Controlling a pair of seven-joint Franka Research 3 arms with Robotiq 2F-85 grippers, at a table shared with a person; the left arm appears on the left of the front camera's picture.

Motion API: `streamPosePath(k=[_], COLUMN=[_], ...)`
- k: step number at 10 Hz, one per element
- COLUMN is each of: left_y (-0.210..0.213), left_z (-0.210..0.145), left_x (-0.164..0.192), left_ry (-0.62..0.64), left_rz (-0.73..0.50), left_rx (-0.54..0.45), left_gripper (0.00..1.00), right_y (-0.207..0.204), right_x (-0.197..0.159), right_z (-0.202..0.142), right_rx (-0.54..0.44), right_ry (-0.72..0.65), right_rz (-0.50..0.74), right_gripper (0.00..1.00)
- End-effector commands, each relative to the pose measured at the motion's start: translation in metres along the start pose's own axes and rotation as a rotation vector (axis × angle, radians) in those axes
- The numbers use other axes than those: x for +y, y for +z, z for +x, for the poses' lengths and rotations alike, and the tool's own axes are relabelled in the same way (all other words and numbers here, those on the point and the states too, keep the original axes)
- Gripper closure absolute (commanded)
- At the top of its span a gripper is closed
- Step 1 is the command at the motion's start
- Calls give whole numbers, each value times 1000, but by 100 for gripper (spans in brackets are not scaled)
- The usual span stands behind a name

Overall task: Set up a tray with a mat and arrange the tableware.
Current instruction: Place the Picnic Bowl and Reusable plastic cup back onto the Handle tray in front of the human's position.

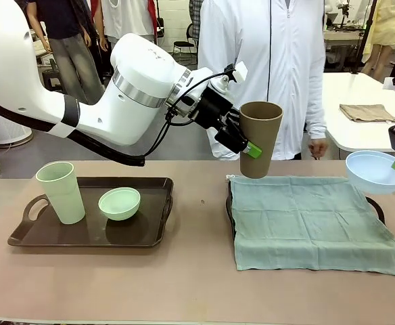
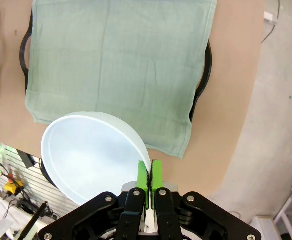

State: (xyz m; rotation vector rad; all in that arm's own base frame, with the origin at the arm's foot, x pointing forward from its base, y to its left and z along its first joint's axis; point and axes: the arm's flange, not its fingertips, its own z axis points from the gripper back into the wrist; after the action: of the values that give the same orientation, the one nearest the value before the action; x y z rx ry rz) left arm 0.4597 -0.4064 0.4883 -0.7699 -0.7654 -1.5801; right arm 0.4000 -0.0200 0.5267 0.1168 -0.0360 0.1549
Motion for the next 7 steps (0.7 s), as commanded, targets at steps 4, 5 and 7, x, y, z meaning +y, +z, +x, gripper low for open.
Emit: streamPosePath(k=[4,5,7], left_y=[-89,-94,-107], left_z=[-52,-54,-63], left_x=[35,36,43], left_ry=[-187,-191,-228], left_rz=[-49,-54,-81], left_rx=[33,37,36], left_gripper=[14,14,14], right_y=[-84,-88,-104], right_x=[13,14,12], right_z=[39,39,46], right_rx=[40,45,37], right_ry=[101,110,112], right_rz=[3,8,14], right_gripper=[96,96,96])
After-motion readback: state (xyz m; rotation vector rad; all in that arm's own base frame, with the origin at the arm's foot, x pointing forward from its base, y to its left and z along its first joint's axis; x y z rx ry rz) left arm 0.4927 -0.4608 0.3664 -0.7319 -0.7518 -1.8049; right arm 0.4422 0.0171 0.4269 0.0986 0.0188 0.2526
